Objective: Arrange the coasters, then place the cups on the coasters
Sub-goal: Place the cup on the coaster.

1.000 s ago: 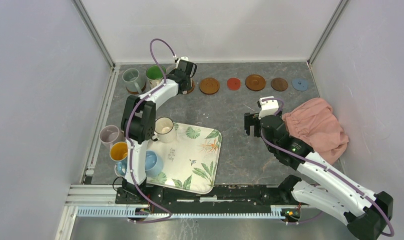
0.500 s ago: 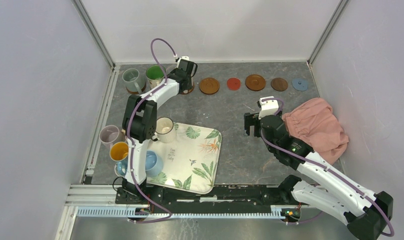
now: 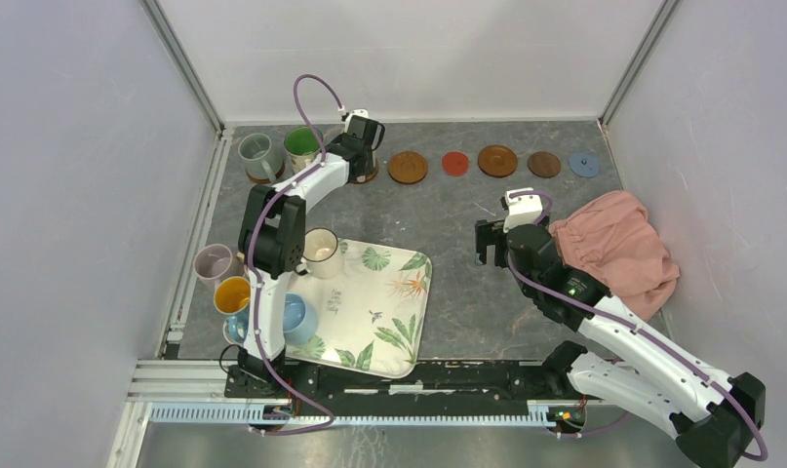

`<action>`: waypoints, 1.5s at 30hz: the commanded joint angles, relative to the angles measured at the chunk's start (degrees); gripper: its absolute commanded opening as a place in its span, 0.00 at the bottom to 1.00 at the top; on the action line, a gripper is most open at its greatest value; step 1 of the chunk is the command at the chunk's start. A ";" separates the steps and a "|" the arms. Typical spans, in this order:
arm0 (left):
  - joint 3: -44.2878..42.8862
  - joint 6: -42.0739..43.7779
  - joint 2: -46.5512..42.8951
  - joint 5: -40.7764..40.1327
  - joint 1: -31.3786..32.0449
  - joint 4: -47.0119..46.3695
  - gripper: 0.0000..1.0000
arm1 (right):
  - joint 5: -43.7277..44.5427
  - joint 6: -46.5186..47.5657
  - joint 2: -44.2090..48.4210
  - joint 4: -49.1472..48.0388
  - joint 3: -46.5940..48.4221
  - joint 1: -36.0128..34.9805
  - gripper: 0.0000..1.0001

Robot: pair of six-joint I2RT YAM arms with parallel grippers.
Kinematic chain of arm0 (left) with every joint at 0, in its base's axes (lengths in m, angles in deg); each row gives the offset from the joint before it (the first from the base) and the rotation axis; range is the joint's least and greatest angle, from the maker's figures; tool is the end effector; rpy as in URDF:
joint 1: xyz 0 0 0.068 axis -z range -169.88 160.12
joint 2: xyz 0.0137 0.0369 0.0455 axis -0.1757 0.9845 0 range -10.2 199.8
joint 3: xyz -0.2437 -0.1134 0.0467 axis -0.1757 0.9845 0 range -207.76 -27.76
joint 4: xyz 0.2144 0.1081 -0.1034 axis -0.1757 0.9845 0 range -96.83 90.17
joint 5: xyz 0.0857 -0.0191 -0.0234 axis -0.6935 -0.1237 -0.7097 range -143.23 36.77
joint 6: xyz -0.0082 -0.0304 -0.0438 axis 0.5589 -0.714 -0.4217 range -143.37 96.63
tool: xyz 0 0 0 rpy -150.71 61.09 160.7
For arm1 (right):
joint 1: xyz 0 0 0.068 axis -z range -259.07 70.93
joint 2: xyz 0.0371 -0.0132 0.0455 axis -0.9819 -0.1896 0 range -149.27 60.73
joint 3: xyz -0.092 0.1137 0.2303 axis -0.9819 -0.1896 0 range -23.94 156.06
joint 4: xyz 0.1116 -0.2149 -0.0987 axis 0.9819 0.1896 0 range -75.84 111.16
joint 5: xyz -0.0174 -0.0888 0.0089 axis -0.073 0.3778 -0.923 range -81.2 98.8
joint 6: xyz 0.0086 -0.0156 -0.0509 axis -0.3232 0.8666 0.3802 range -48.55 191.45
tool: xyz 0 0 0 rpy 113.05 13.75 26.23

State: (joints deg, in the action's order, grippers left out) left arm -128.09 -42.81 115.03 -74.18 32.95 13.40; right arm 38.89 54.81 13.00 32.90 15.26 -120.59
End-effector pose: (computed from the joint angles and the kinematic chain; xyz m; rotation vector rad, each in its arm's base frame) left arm 0.4614 -0.1804 0.2044 -0.1067 2.2921 0.0538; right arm 0.1517 0.1106 0.2838 -0.1081 1.9774 0.1199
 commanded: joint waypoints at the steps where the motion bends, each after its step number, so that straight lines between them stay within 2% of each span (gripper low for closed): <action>1: -1.54 2.48 -3.68 -2.68 -0.63 -4.40 0.08 | 0.93 -0.15 0.04 -1.24 1.41 0.11 0.98; 16: 0.03 1.89 -4.97 -1.82 -0.85 -3.93 0.11 | 0.53 -0.24 -0.20 -1.74 1.14 0.11 0.98; 28: 1.81 0.85 -6.39 -1.96 -0.78 -2.62 0.26 | 0.00 -0.32 -0.43 -2.21 0.92 0.06 0.98; 30: 2.13 0.82 -6.54 -1.83 -0.85 -2.52 0.30 | -0.03 -0.29 -0.22 -2.21 0.79 0.07 0.98; 37: 2.09 0.98 -6.85 -0.85 -0.78 -2.38 0.67 | -0.04 -0.06 0.02 -2.17 0.61 0.10 0.98; 45: 1.88 1.29 -9.22 0.41 -0.67 -1.79 0.86 | 0.29 0.21 -0.08 -2.68 0.18 0.11 0.98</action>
State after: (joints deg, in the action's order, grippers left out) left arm -125.77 -42.77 110.18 -74.07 32.38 12.76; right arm 38.82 54.81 12.61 32.66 15.26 -120.59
